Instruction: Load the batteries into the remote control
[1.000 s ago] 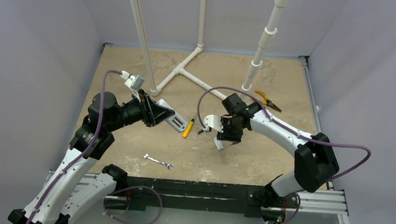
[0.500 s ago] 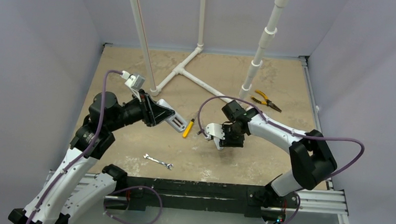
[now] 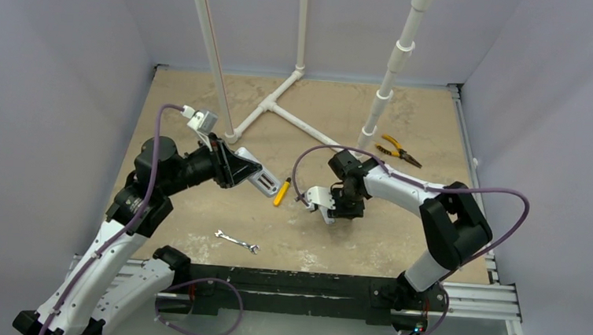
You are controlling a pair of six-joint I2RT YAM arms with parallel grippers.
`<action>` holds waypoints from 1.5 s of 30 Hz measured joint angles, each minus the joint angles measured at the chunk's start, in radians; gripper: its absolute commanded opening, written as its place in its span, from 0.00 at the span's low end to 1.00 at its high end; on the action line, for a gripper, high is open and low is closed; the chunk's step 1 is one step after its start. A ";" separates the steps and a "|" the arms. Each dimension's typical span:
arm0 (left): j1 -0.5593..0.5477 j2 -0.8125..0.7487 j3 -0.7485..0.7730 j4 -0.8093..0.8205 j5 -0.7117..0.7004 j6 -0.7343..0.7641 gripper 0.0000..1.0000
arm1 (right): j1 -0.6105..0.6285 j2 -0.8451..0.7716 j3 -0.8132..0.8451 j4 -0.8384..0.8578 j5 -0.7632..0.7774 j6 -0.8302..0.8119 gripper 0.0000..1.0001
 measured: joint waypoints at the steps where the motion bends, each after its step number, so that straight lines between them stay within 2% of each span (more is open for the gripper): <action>1: 0.000 0.001 0.000 0.000 0.000 0.000 0.00 | 0.000 0.008 0.007 -0.008 -0.001 0.000 0.25; 10: 0.000 0.006 0.000 -0.001 -0.006 0.000 0.00 | -0.005 0.043 0.043 -0.033 0.004 -0.001 0.00; 20: 0.000 0.006 0.000 -0.005 -0.011 0.000 0.00 | -0.020 -0.007 0.041 -0.019 -0.025 0.109 0.00; 27: 0.000 0.005 0.000 0.002 -0.024 -0.002 0.00 | -0.017 -0.430 -0.093 0.197 -0.036 0.347 0.00; 31: 0.000 0.006 -0.018 0.050 -0.002 -0.012 0.00 | -0.006 -0.632 -0.162 0.354 -0.120 0.506 0.00; 39: -0.009 -0.017 -0.114 0.259 0.160 -0.006 0.00 | 0.022 -0.873 -0.320 0.690 -0.383 0.732 0.00; 45: -0.127 -0.096 -0.121 0.285 0.150 0.102 0.00 | 0.023 -0.952 -0.396 0.863 -0.522 0.772 0.00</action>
